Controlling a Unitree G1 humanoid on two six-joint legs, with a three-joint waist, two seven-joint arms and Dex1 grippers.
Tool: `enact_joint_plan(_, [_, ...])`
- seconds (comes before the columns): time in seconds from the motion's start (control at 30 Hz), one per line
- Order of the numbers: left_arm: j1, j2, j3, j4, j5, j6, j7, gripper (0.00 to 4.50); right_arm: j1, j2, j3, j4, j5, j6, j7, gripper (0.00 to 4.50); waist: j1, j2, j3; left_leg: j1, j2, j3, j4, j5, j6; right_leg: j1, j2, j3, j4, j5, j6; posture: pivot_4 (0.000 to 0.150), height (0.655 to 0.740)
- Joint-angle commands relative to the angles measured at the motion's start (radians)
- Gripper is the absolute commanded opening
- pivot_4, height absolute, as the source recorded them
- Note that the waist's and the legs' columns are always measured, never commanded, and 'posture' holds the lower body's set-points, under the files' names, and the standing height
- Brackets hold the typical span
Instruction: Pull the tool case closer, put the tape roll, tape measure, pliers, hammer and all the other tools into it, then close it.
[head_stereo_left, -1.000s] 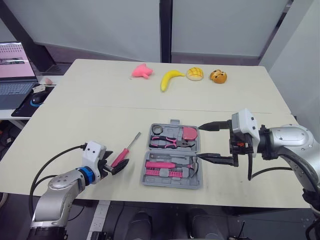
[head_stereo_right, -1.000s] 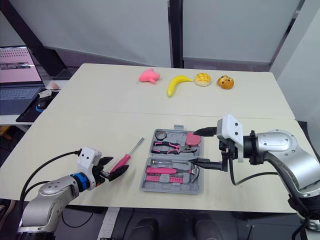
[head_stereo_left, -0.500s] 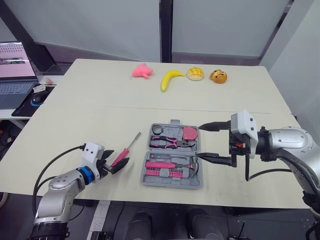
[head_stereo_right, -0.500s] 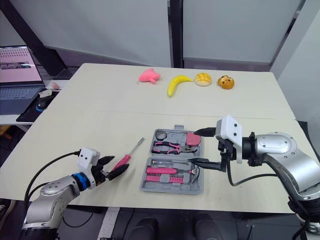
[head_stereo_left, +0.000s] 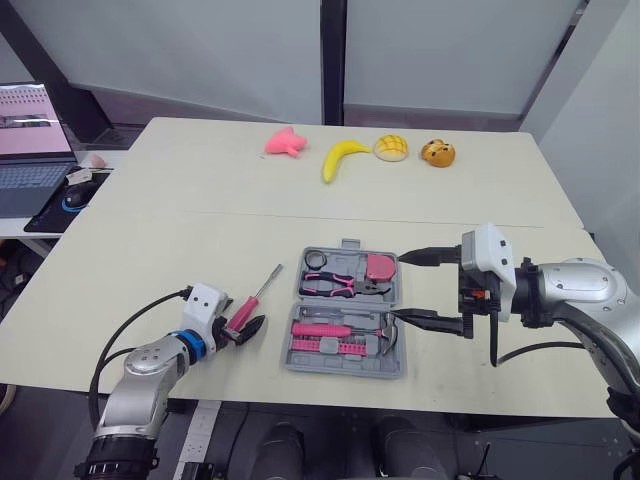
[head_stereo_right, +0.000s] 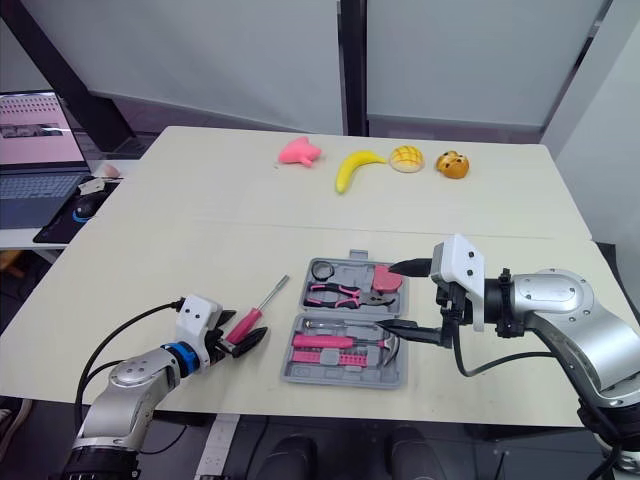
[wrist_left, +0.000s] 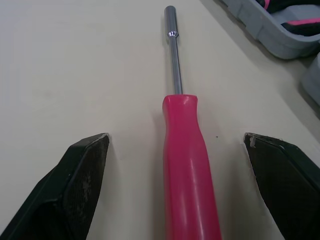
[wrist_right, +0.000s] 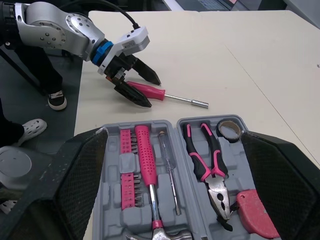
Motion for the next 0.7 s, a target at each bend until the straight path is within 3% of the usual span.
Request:
enact_joint_plan(0.03, [-0.015,0.002,-0.022,-0.045,0.033,0.028,0.04,4.47,-0.021,-0.002,-0.026,-0.023,0.014,-0.008,-0.008,4.5,0.0,0.0,0.0,0.0,0.0,0.0,0.0,0.0,0.0,0.0,0.0,0.0,0.0,0.0,0.0,0.15,0.74])
enact_joint_plan(0.07, [-0.016,-0.002,-0.024,-0.052,0.037,0.038,0.05,4.47,-0.021,-0.002,-0.027,-0.022,0.014,-0.007,-0.009,4.5,0.0,0.0,0.0,0.0,0.0,0.0,0.0,0.0,0.0,0.0,0.0,0.0,0.0,0.0,0.0,0.15,0.74])
enact_joint_plan(0.17, [-0.019,-0.009,-0.034,-0.055,0.044,0.049,0.063,3.86,-0.021,-0.001,-0.029,-0.018,0.013,-0.008,-0.013,4.5,0.0,0.0,0.0,0.0,0.0,0.0,0.0,0.0,0.0,0.0,0.0,0.0,0.0,0.0,0.0,0.15,0.74])
enact_joint_plan(0.47, [-0.064,-0.03,-0.047,-0.011,0.043,0.042,0.064,0.96,-0.026,-0.006,-0.026,-0.02,0.019,-0.005,-0.005,4.5,0.001,0.0,0.0,0.0,0.0,0.0,0.0,0.0,0.0,0.0,0.0,0.0,0.0,0.0,0.0,0.15,0.74])
enact_joint_plan(0.5, [-0.067,-0.031,-0.049,-0.007,0.045,0.044,0.066,0.78,-0.027,-0.006,-0.027,-0.021,0.021,-0.003,-0.006,4.5,0.001,0.0,0.0,0.0,0.0,0.0,0.0,0.0,0.0,0.0,0.0,0.0,0.0,0.0,0.0,0.15,0.74])
enact_joint_plan(0.7, [-0.061,-0.025,-0.052,-0.005,0.05,0.043,0.064,0.8,-0.013,-0.007,-0.028,-0.035,0.025,0.002,-0.008,4.5,0.0,0.0,0.0,0.0,0.0,0.0,0.0,0.0,0.0,0.0,0.0,0.0,0.0,0.0,0.0,0.15,0.74])
